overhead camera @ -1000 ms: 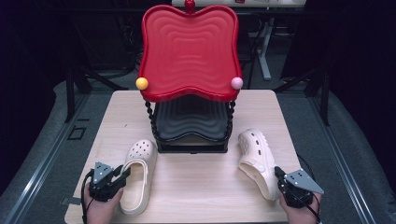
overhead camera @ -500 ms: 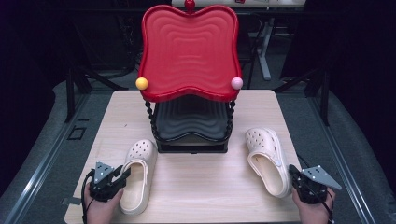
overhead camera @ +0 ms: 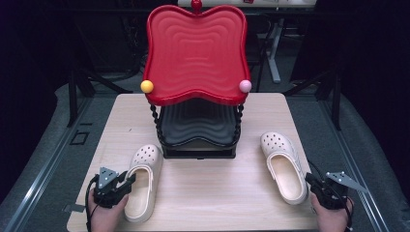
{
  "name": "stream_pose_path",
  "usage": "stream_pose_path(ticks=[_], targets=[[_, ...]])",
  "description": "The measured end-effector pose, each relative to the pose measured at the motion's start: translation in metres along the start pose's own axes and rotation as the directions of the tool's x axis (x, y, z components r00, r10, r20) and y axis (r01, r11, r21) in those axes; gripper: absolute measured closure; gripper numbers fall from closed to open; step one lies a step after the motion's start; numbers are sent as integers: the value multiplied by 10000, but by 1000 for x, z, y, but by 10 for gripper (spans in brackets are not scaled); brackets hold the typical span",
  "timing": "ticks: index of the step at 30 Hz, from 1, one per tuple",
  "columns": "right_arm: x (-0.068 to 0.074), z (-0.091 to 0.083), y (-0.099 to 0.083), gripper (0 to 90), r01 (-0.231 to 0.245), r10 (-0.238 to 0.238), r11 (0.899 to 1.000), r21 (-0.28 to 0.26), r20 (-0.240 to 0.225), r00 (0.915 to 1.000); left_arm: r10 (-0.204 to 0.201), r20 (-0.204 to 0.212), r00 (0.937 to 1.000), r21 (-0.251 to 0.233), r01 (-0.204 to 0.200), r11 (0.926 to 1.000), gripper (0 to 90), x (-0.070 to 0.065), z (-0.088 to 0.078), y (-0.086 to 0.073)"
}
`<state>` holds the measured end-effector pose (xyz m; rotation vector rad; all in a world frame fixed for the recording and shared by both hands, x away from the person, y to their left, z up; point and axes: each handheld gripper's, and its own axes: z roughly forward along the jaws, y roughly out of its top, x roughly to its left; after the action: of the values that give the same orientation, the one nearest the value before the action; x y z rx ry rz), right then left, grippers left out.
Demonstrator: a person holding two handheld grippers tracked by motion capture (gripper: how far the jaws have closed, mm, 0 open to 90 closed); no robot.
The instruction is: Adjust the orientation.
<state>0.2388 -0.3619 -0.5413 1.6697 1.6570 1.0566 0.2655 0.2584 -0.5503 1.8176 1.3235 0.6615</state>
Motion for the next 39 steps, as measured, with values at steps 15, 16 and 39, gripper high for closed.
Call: stream_pose_path(ticks=[15,16,39], targets=[[10,11,-5,824,387,-403,9966,731,201,9990,-61,152,9999,-190,63,9998,634,3,-3,0],[10,8,-4,812,305,-318,9979,566,226,9992,-93,162,9998,-166,96,9998,631,3,-3,-1],[47,12,24,615,2429,-2395,9697,-245,982,9659,-25,342,9994,-91,28,10000,625,4,-2,-1]])
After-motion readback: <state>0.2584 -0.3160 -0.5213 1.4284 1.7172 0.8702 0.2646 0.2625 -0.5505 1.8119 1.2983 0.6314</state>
